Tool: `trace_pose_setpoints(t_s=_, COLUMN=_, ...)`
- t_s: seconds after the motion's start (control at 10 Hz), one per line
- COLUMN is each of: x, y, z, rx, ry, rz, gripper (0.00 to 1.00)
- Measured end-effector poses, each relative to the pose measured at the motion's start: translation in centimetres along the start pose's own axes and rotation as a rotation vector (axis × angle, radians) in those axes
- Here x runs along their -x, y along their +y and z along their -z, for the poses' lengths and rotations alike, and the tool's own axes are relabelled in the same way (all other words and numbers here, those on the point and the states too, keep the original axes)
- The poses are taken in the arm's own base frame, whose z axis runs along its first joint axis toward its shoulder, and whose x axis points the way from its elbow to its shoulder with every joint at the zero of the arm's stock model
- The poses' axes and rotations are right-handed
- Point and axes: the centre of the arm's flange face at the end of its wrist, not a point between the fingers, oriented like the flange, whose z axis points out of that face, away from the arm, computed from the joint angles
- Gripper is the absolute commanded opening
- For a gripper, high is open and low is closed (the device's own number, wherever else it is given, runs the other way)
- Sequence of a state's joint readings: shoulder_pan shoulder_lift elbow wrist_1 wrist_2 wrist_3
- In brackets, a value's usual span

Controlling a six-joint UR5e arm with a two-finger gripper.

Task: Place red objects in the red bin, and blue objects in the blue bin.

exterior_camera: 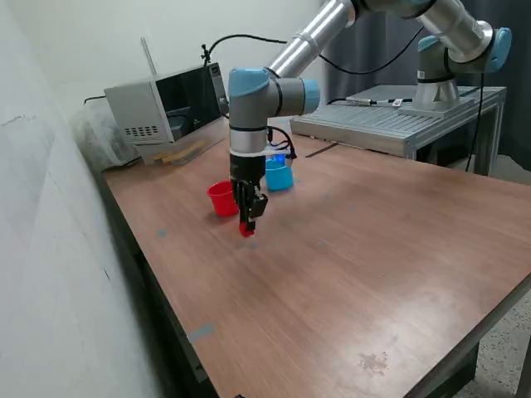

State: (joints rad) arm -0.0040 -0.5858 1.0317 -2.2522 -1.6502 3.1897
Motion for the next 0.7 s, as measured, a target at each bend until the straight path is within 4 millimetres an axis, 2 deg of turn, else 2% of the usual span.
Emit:
trace_pose_setpoints(t_s=0.2, x=0.7, y=0.0, z=6.0, rx=0.044, ry=0.000, rz=0.010, gripper=0.00)
trace_pose_setpoints(t_s=0.3, x=1.9, y=-0.2, z=8.5, rx=0.055, ry=-0.003, rz=0.008, gripper=0.00)
trace_pose_setpoints(t_s=0.4, x=4.0, y=-0.5, z=9.9, rx=0.055, ry=-0.010, rz=-0.009, gripper=0.00)
trace_pose_setpoints(t_s=0.7, x=14.5, y=-1.1, z=9.6, rx=0.012, ry=-0.044, rz=-0.113, gripper=0.00)
